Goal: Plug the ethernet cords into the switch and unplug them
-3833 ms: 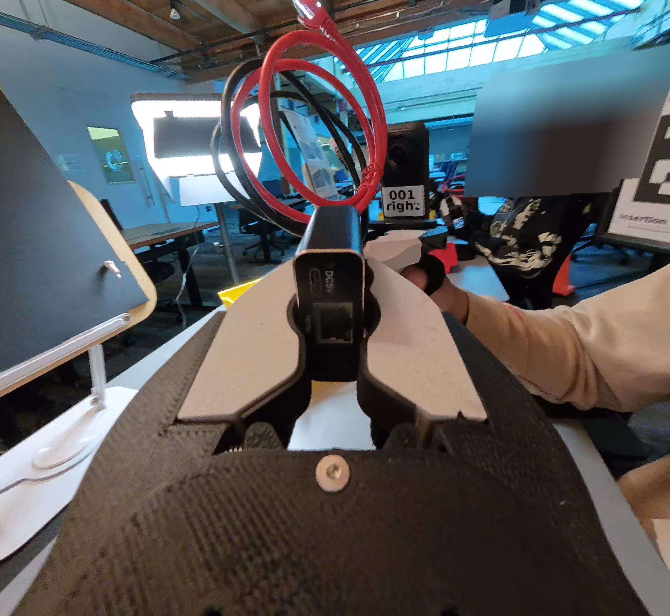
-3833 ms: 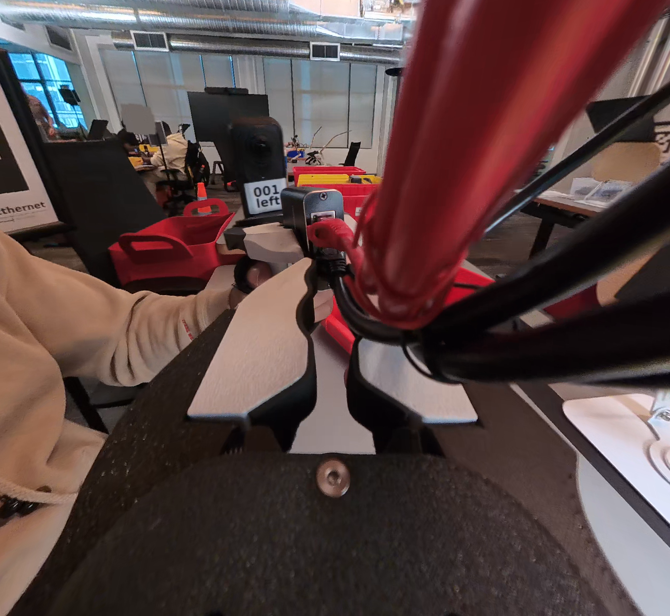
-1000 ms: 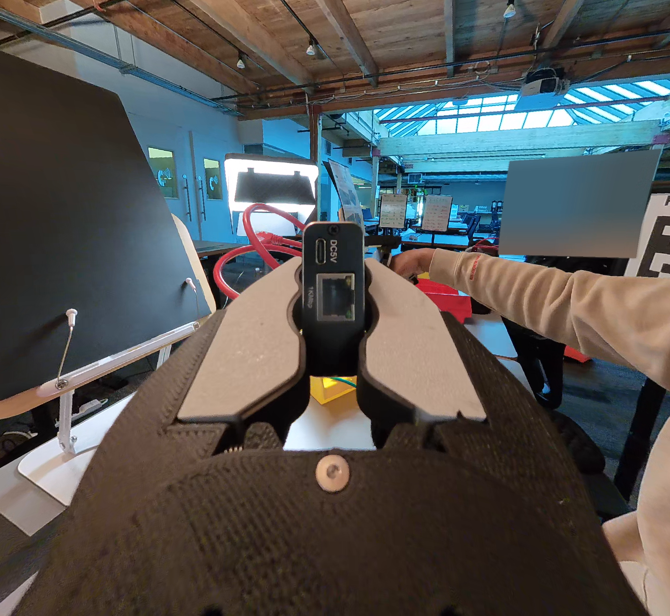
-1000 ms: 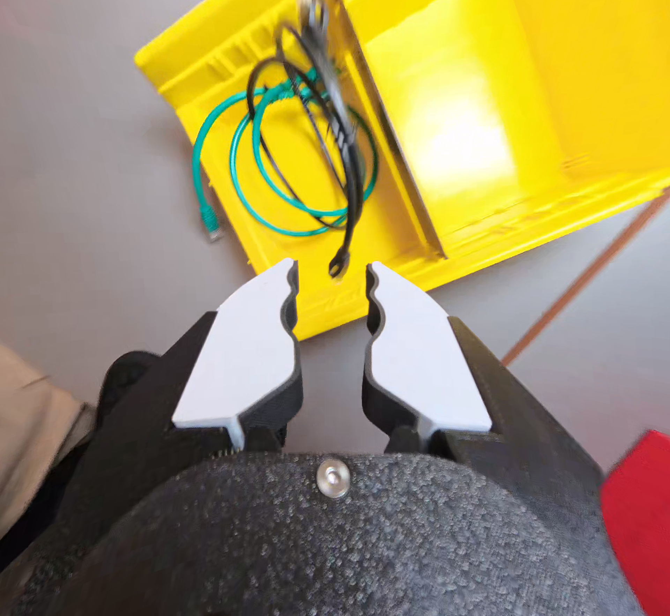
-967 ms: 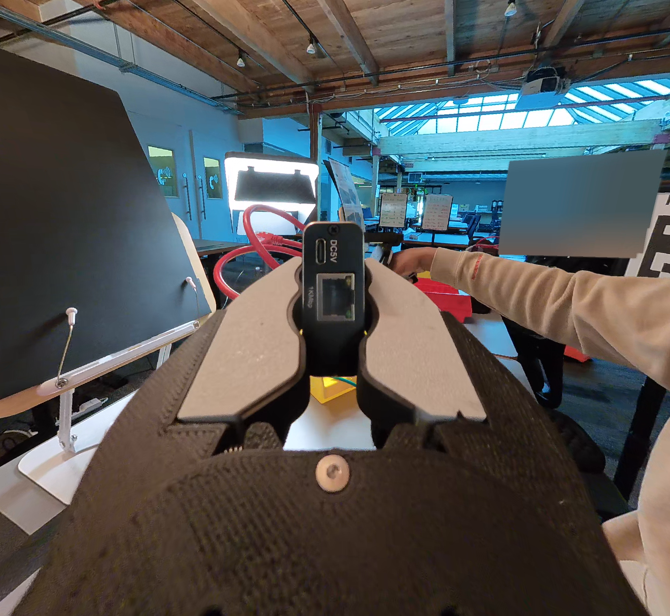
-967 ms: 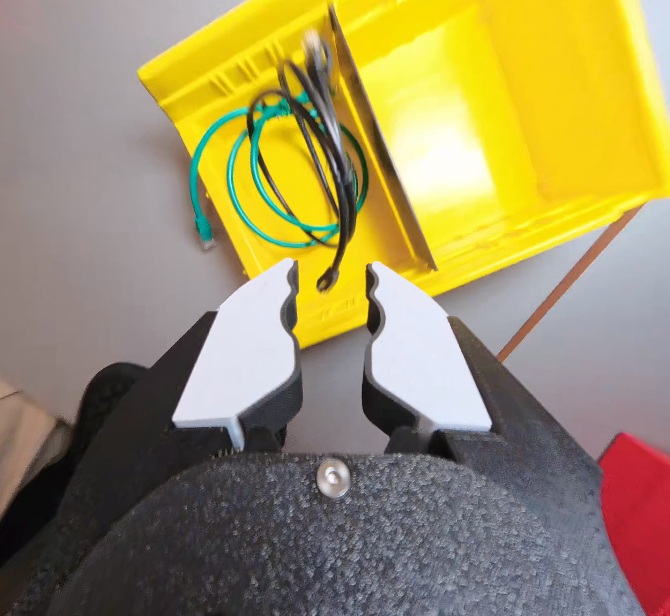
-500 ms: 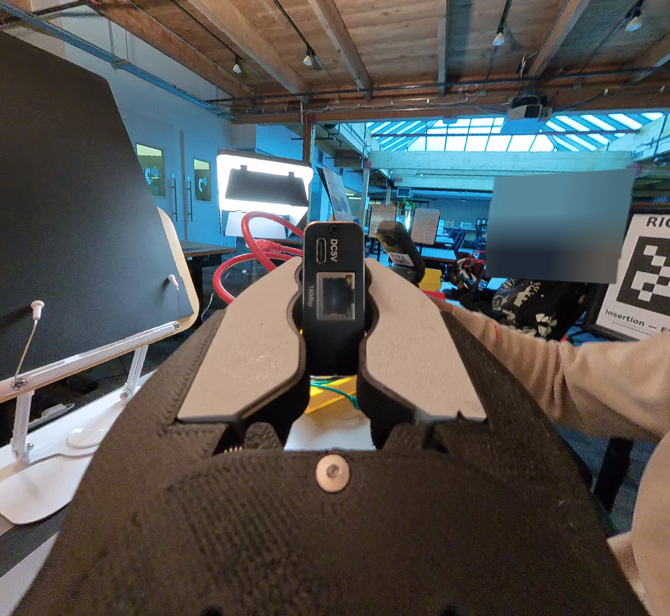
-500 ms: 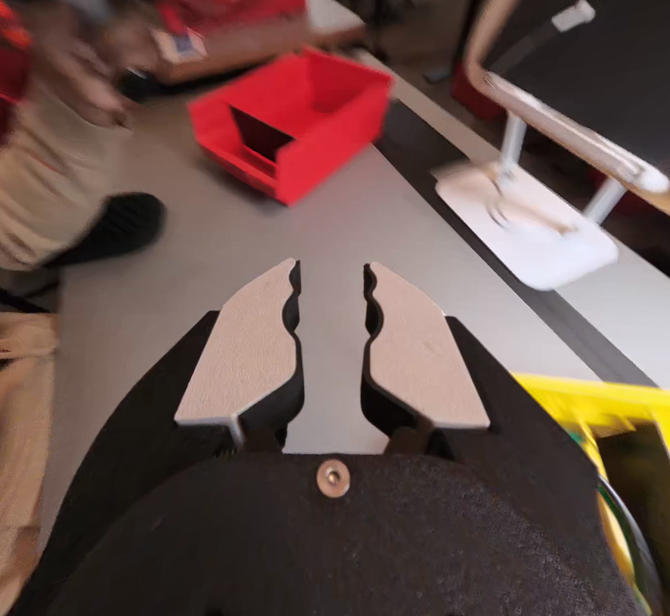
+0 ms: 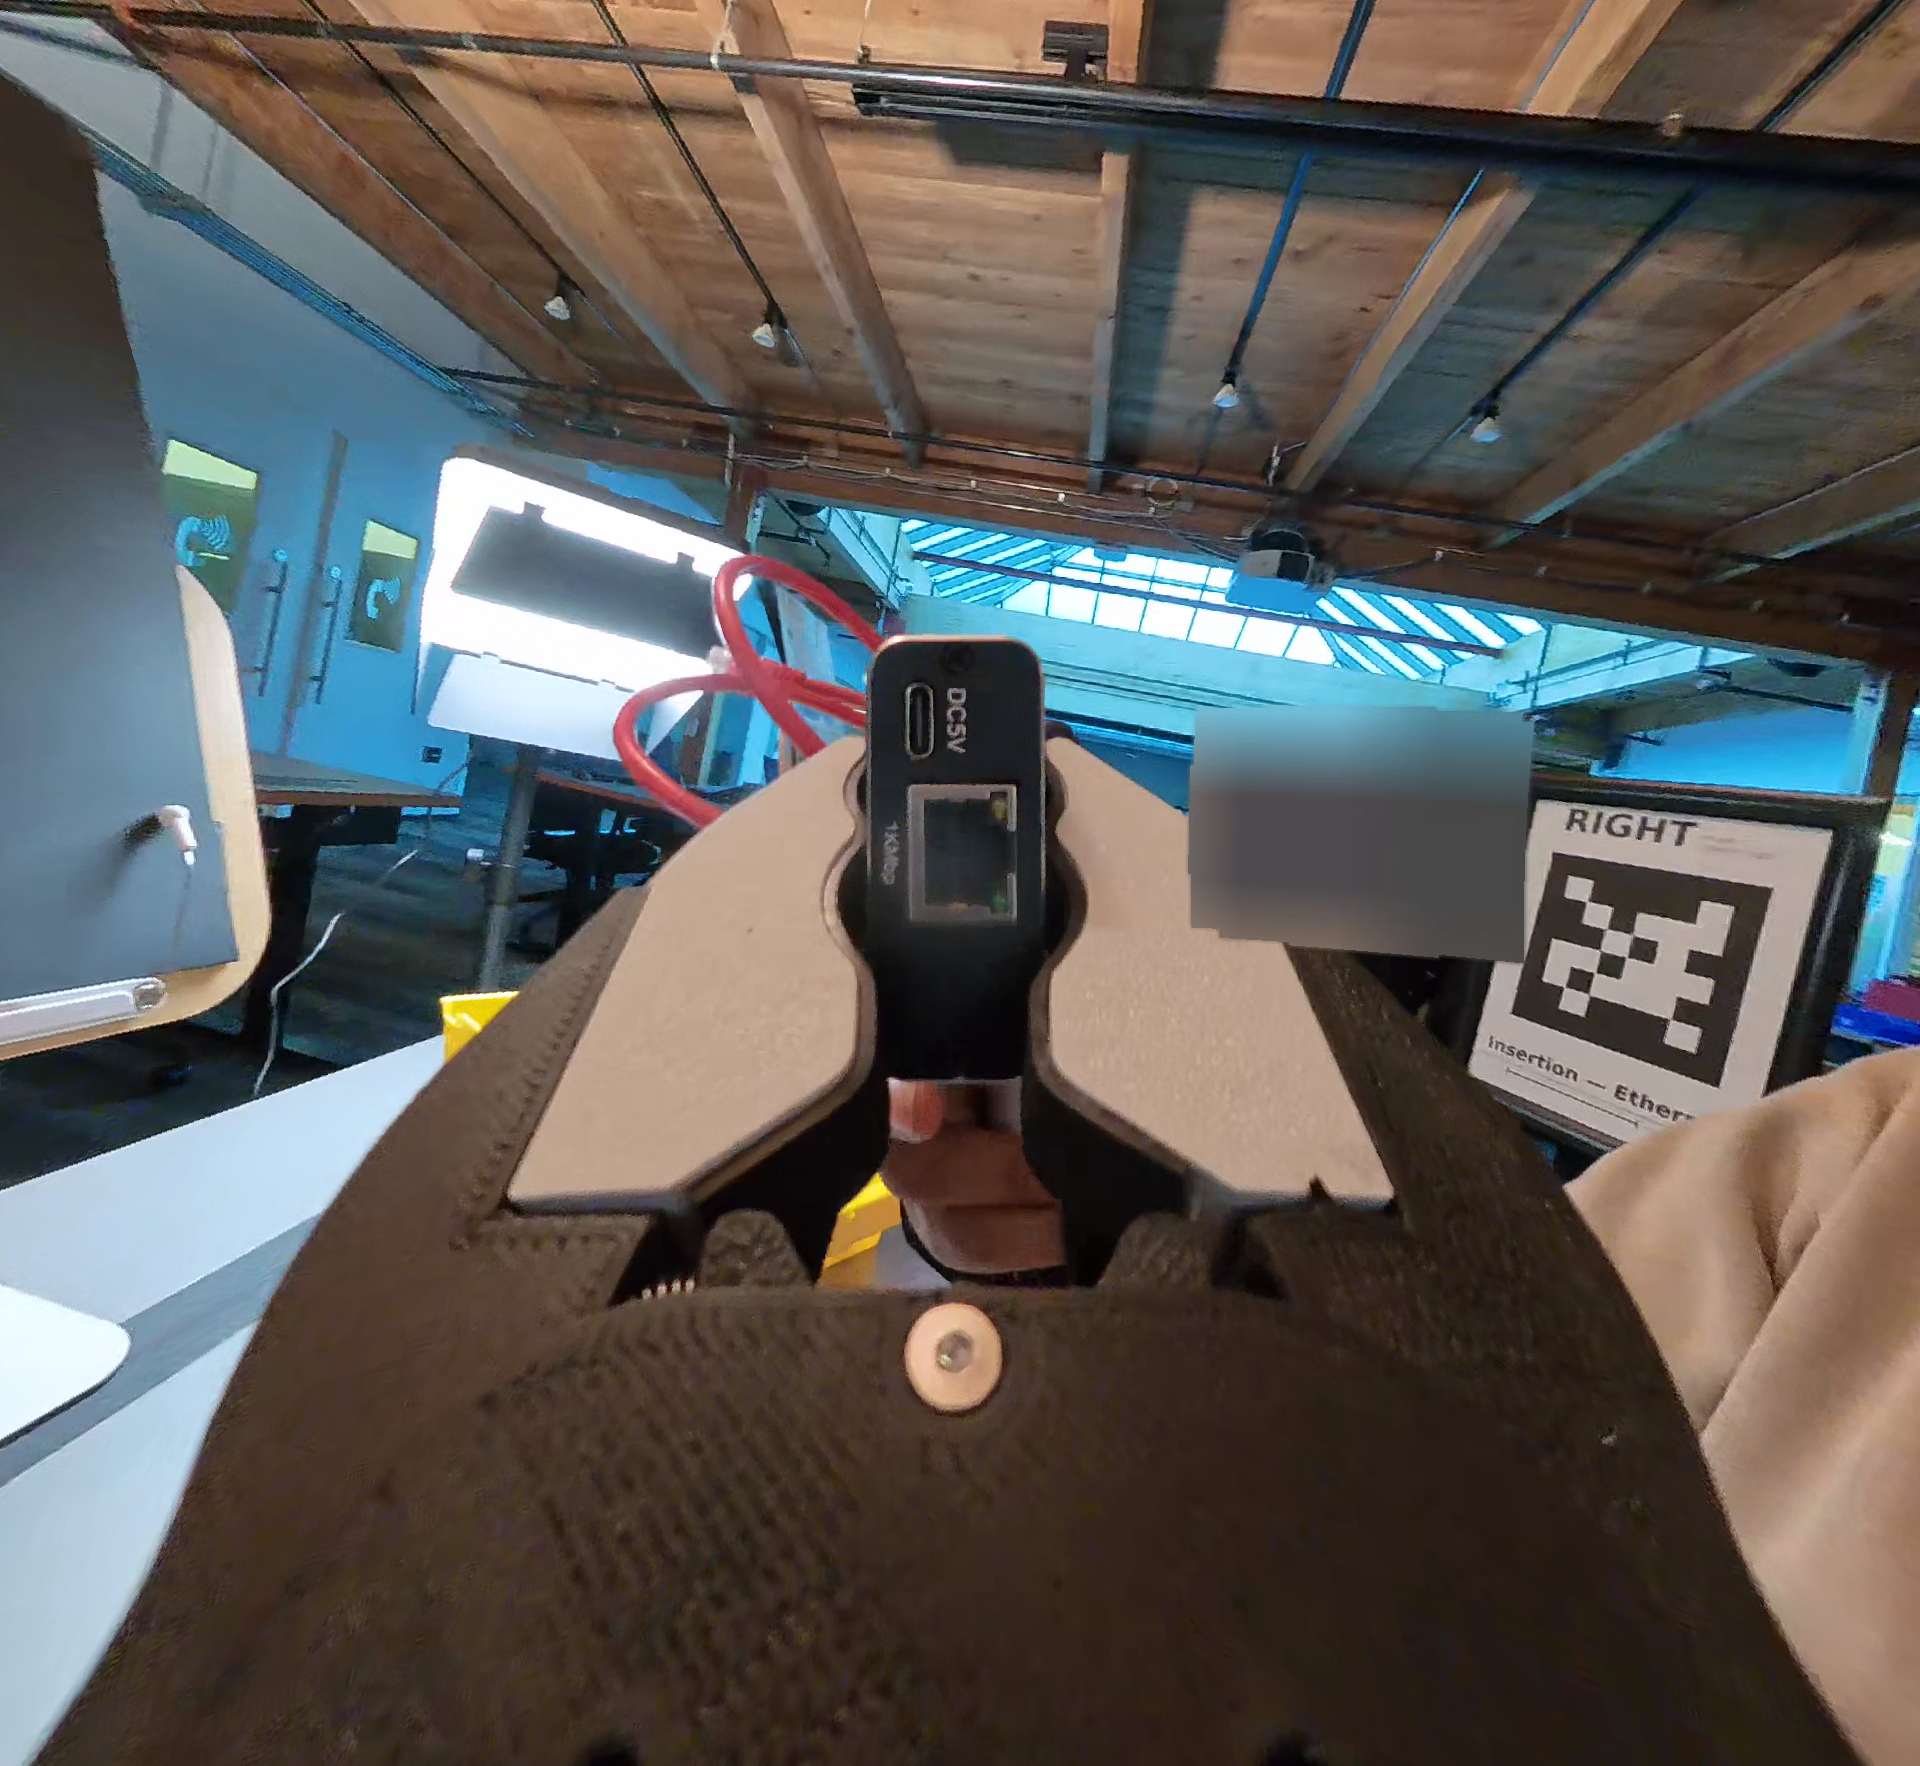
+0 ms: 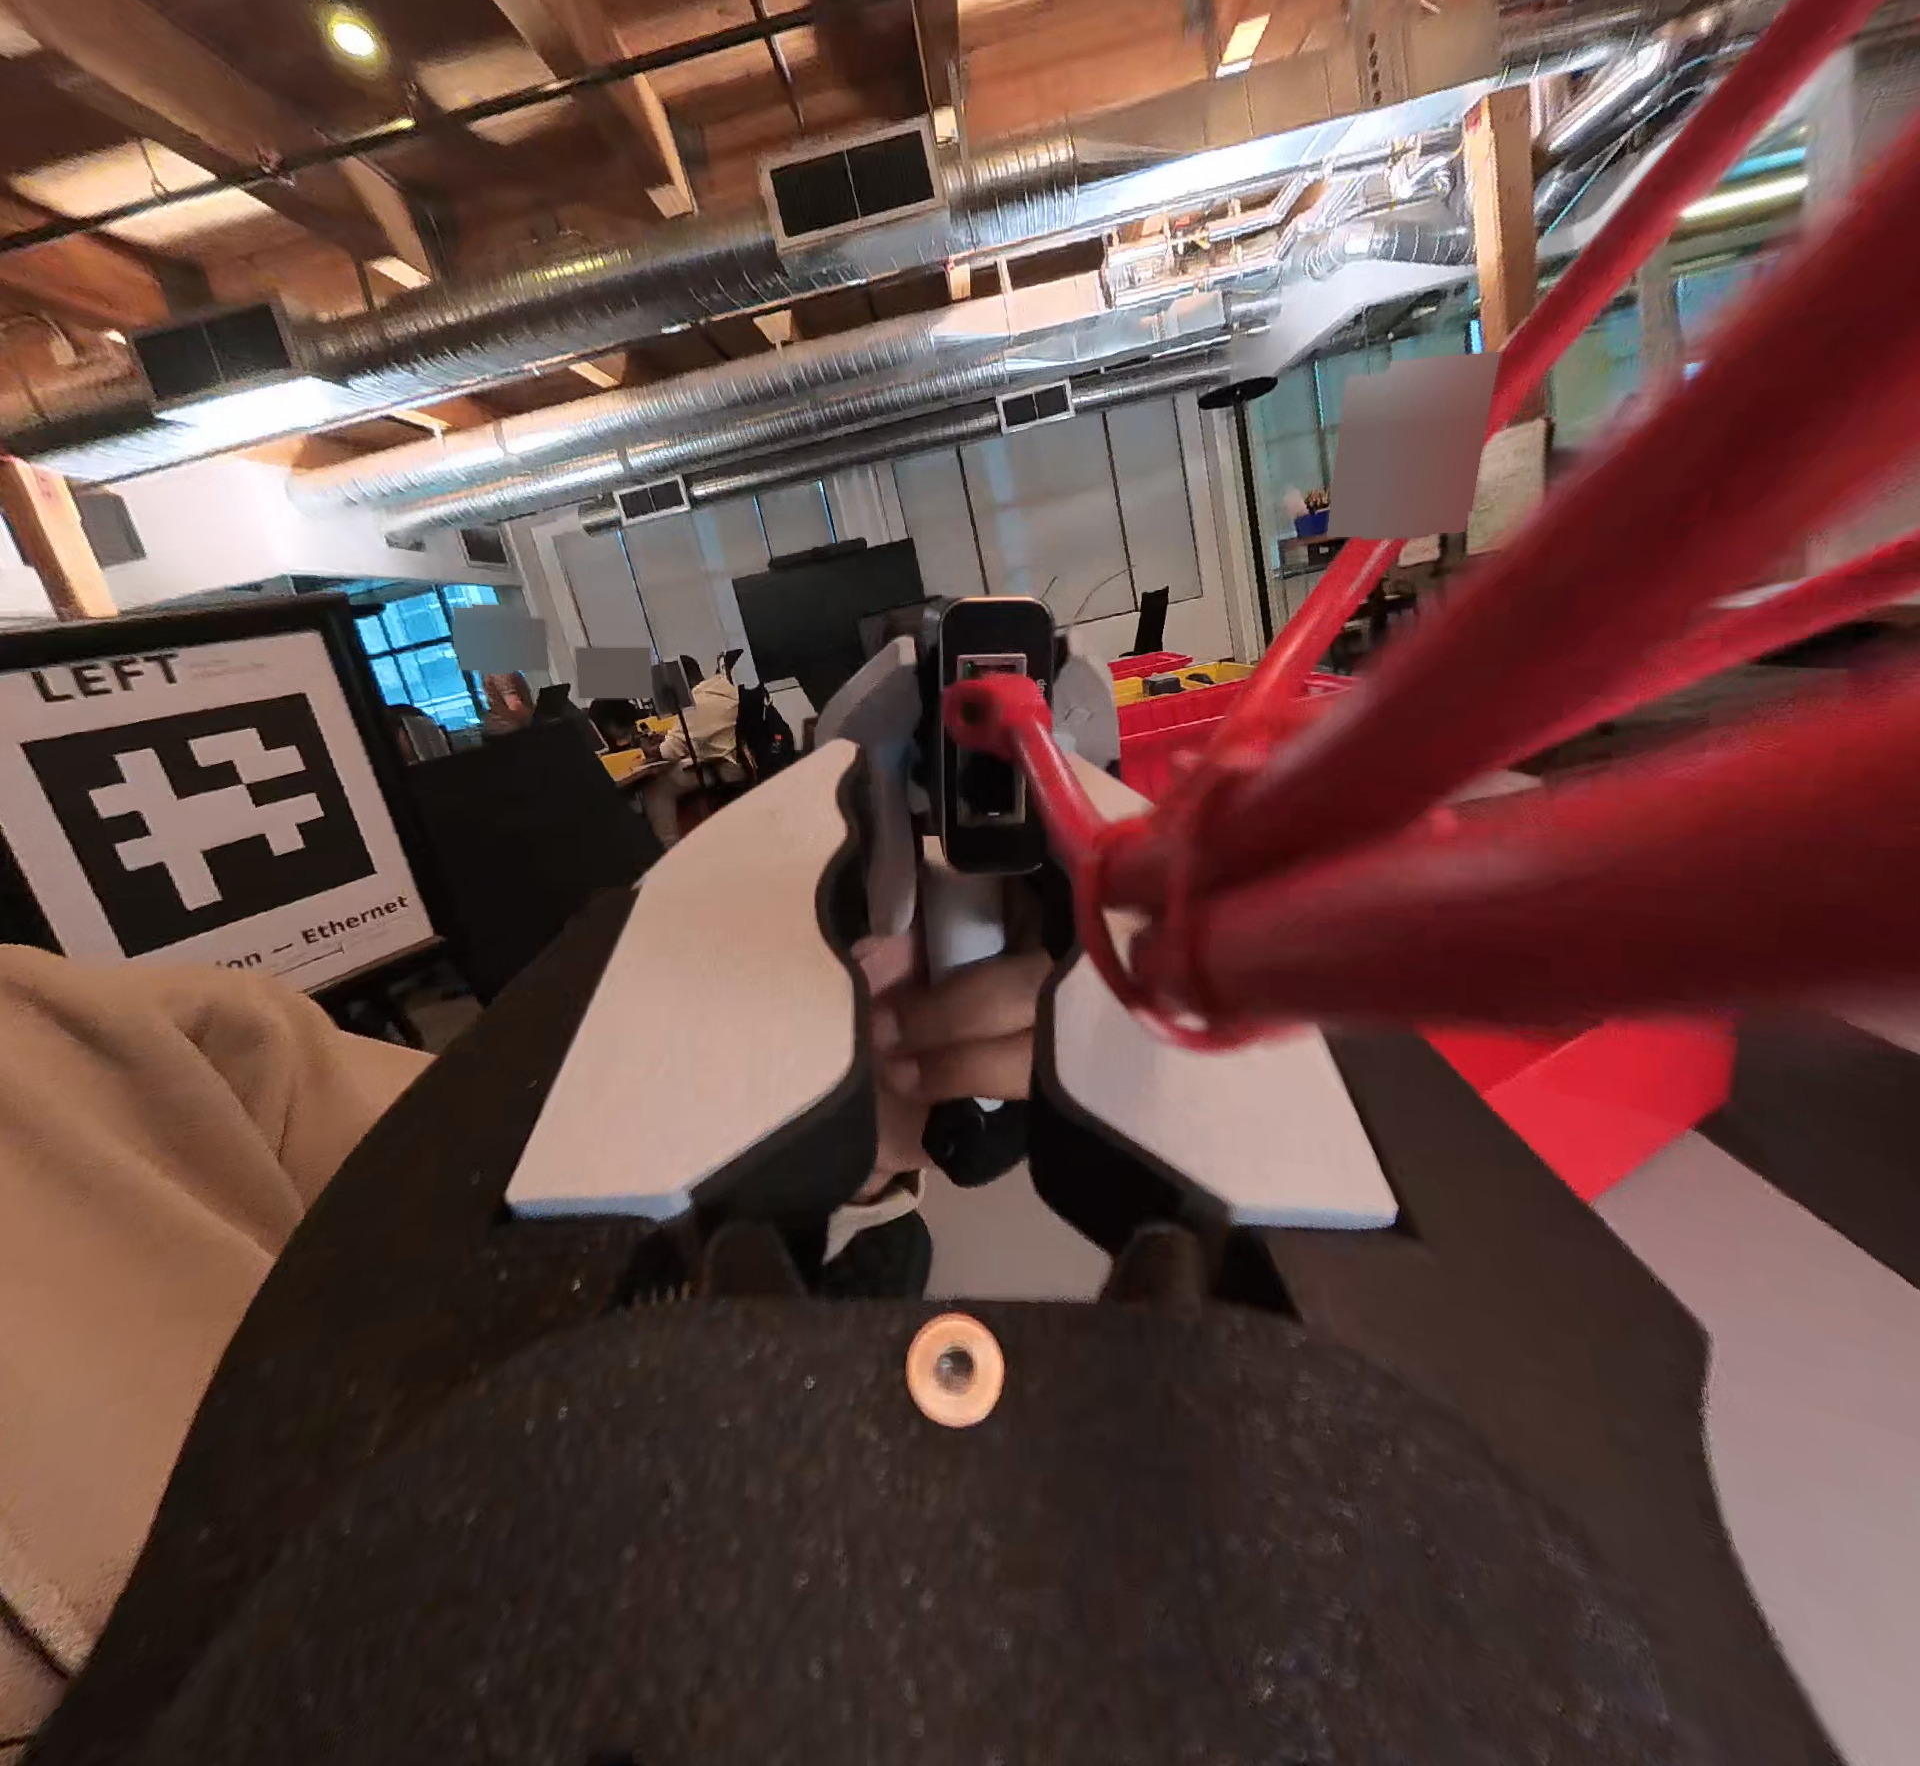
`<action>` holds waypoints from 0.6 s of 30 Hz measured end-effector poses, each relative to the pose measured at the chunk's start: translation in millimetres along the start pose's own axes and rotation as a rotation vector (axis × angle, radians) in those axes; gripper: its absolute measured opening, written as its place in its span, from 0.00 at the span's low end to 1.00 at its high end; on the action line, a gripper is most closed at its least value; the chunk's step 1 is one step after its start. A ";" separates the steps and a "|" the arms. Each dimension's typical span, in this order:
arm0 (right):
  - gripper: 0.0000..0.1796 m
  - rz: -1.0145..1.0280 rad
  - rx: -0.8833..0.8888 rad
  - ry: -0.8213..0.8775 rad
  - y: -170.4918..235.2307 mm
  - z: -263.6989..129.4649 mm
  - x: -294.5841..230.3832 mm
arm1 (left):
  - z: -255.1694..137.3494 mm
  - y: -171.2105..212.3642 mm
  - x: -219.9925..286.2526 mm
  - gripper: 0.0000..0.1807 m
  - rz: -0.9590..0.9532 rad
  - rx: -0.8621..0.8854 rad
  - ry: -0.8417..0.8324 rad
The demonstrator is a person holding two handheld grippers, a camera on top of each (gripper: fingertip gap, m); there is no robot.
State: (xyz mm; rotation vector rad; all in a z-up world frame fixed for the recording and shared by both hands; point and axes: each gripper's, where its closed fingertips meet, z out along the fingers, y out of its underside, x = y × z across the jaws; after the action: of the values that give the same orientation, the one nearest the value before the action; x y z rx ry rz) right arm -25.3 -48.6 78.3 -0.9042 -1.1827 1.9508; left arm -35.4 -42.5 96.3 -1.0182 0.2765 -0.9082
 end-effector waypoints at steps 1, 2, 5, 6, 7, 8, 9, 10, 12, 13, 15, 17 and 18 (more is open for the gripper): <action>0.14 -0.022 0.000 0.009 -1.2 -3.0 -0.2 | 1.6 2.0 2.4 0.15 -0.001 0.001 0.015; 0.12 -0.040 -0.001 0.020 -2.1 -6.1 0.3 | 3.1 4.6 4.3 0.15 -0.004 -0.005 0.025; 0.10 -0.029 0.034 0.013 -9.3 -13.7 -0.3 | 8.1 15.1 9.8 0.15 0.014 -0.049 0.039; 0.11 -0.028 0.030 0.005 -10.1 -15.1 -1.1 | 9.4 17.9 11.1 0.15 0.022 -0.059 0.039; 0.11 -0.042 0.018 0.001 -9.7 -16.2 -1.9 | 10.2 18.7 12.1 0.15 0.023 -0.058 0.039; 0.11 -0.058 0.009 0.001 -9.3 -17.2 -2.6 | 10.5 19.5 12.6 0.15 0.016 -0.060 0.042; 0.10 -0.073 0.002 0.001 -9.1 -18.1 -3.1 | 10.8 20.7 13.0 0.15 0.010 -0.066 0.047; 0.09 -0.087 -0.004 0.000 -9.0 -19.1 -3.6 | 11.1 22.5 13.2 0.15 0.008 -0.077 0.052; 0.09 -0.106 -0.019 -0.003 -9.2 -21.7 -3.9 | 12.1 28.3 13.4 0.15 0.003 -0.121 0.061; 0.09 -0.113 -0.031 -0.004 -9.0 -23.2 -3.8 | 12.5 32.0 13.2 0.15 0.004 -0.153 0.062; 0.09 -0.130 -0.061 -0.014 -7.8 -26.1 -5.2 | 12.7 38.9 14.1 0.15 0.034 -0.218 0.061; 0.09 -0.160 -0.081 -0.022 -7.8 -28.8 -7.7 | 13.0 45.3 16.3 0.15 0.086 -0.284 0.057; 0.09 -0.178 -0.090 -0.028 -7.8 -29.7 -9.5 | 12.9 47.9 17.7 0.15 0.111 -0.315 0.056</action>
State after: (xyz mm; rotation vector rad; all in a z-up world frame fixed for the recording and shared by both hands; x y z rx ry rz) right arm 5.7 -40.4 77.1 -0.7907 -1.3291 1.7856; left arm 8.2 -38.0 67.0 -1.2553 0.5307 -0.8081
